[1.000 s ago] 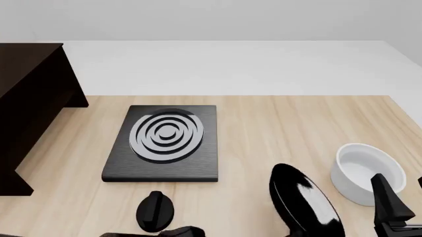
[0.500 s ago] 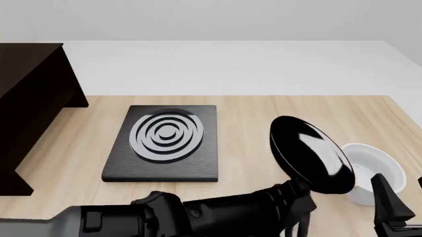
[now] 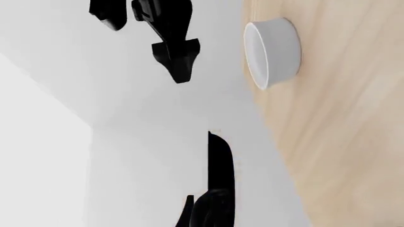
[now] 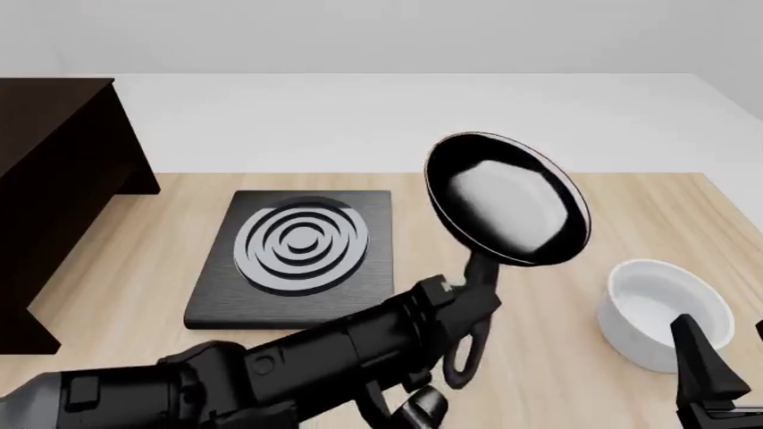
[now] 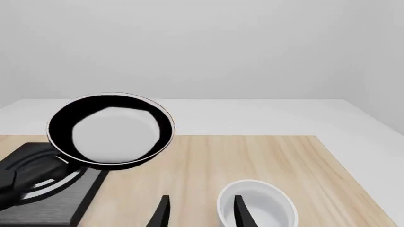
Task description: Put the frying pan under the cabinet shelf.
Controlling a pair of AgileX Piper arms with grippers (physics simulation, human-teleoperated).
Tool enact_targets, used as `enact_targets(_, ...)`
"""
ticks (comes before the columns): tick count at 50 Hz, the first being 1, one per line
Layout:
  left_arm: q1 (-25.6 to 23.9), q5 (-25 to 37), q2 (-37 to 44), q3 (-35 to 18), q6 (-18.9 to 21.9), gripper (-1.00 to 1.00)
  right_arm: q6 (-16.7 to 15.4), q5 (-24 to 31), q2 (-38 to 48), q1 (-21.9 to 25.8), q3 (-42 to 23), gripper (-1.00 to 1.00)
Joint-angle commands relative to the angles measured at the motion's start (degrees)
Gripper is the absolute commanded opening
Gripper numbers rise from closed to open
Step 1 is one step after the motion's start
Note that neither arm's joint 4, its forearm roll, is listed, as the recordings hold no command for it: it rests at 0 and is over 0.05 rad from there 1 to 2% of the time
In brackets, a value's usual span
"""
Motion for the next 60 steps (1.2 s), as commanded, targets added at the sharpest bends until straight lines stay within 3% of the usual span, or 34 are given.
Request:
enact_targets(1,5.02,-8.58,-2.41,3.05,1.88,-1.0,0.0,0.0,0.0,0.0,0.0,1.0)
enact_targets(8,7.84,-13.91,-1.64,5.43,1.41,-1.0,0.0,0.0,0.0,-0.01,0.0,1.0)
enact_targets(11,10.4,-19.47,0.72,5.52,1.81,-1.0,0.0,0.0,0.0,-0.02,0.0,1.0)
enact_targets(17,13.43,-25.04,2.81,6.92,-0.3,-1.0,0.01,0.0,0.0,0.0,0.0,1.0)
enact_targets(32,20.3,-32.95,4.17,11.53,-1.19,-1.0,0.0,0.0,0.0,-0.01,0.0,1.0)
enact_targets(49,25.07,-41.39,2.45,20.9,-0.35,-1.0,0.0,0.0,0.0,0.0,0.0,1.0)
enact_targets(60,29.69,-44.53,1.34,23.12,-3.97,-1.0,0.0,0.01,0.0,0.0,0.0,1.0)
